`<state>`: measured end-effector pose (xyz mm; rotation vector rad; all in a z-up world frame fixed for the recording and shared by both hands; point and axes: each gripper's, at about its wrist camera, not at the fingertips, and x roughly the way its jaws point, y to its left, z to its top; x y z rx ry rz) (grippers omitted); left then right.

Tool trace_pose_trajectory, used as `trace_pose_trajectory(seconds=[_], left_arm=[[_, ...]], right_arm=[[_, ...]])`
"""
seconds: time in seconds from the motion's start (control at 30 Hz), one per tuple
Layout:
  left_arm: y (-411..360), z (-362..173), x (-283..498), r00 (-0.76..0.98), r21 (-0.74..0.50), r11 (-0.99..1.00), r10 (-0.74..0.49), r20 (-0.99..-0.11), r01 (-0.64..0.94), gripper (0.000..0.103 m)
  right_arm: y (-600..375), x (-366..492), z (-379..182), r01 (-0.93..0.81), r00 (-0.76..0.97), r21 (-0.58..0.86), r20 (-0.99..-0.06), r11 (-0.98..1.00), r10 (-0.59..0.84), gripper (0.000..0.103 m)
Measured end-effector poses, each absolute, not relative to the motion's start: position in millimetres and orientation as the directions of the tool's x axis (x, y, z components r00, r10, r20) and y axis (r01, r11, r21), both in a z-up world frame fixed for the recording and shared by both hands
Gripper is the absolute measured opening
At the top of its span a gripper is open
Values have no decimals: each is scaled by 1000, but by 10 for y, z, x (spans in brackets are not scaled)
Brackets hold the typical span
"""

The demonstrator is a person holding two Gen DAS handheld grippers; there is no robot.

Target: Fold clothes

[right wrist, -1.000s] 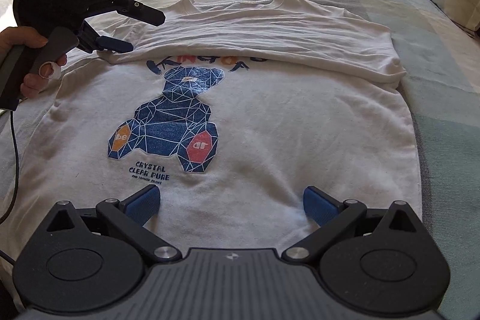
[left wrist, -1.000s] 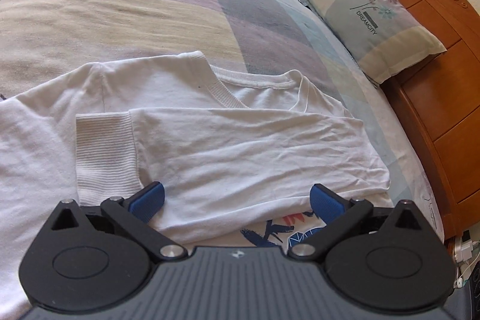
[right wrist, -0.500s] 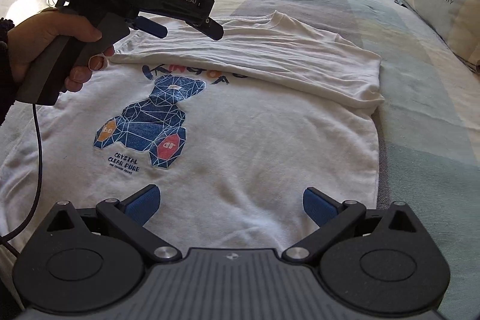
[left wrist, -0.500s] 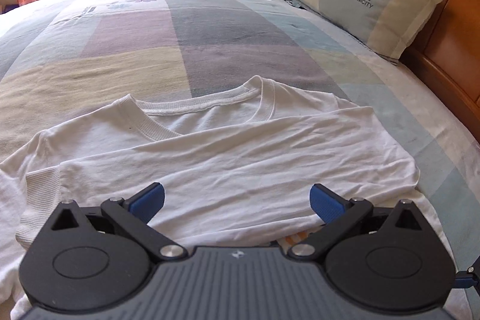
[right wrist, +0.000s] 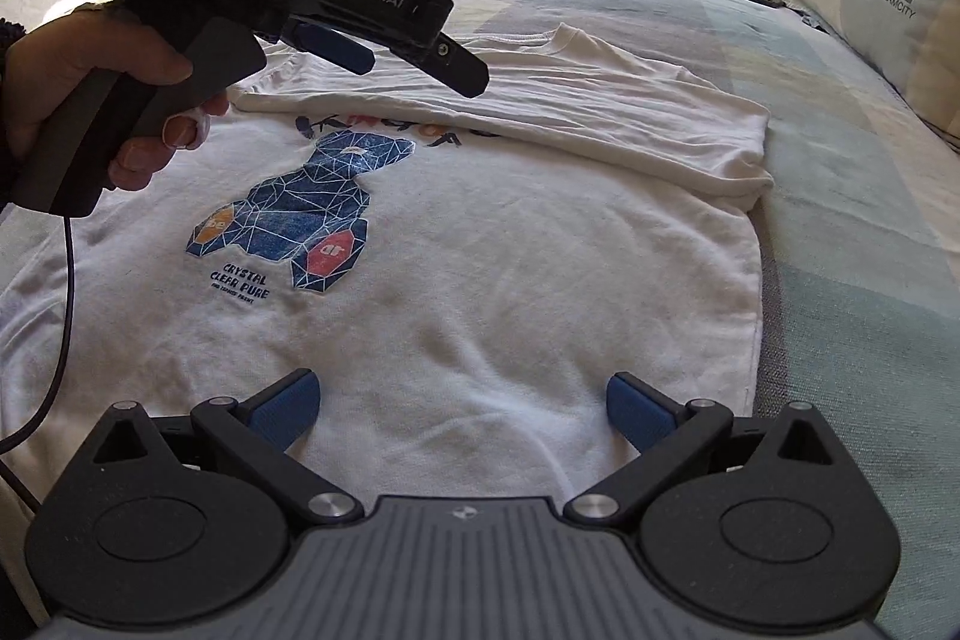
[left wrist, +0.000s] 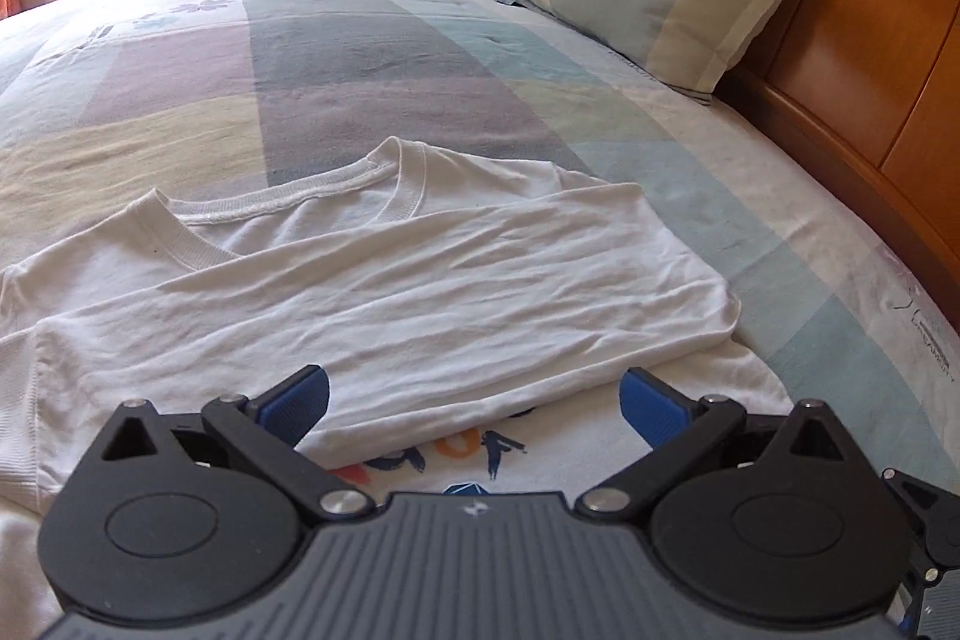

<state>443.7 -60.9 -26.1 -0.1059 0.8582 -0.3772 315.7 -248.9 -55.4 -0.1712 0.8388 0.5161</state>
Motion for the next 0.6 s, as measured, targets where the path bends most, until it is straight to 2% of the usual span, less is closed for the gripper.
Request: trace_pose_trajectory(seconds=[0.1, 0.33, 0.47, 0.6], left_arm=[[-609, -380, 4342, 584, -251, 933, -357, -729, 258, 102], [-641, -257, 4384, 568, -248, 931, -360, -740, 266, 102], [-802, -149, 4467, 587, -296, 906, -421, -692, 302, 102], [-941, -321, 4458, 524, -335, 889, -454, -720, 312, 102]], right_arm=[[-2496, 3154, -554, -506, 552, 58, -744, 860, 376, 103], [-2522, 3136, -563, -521, 553, 63, -735, 851, 393, 103], [-2523, 3135, -565, -525, 553, 64, -732, 849, 397, 103], [-2526, 3124, -569, -528, 557, 63, -728, 847, 401, 103]])
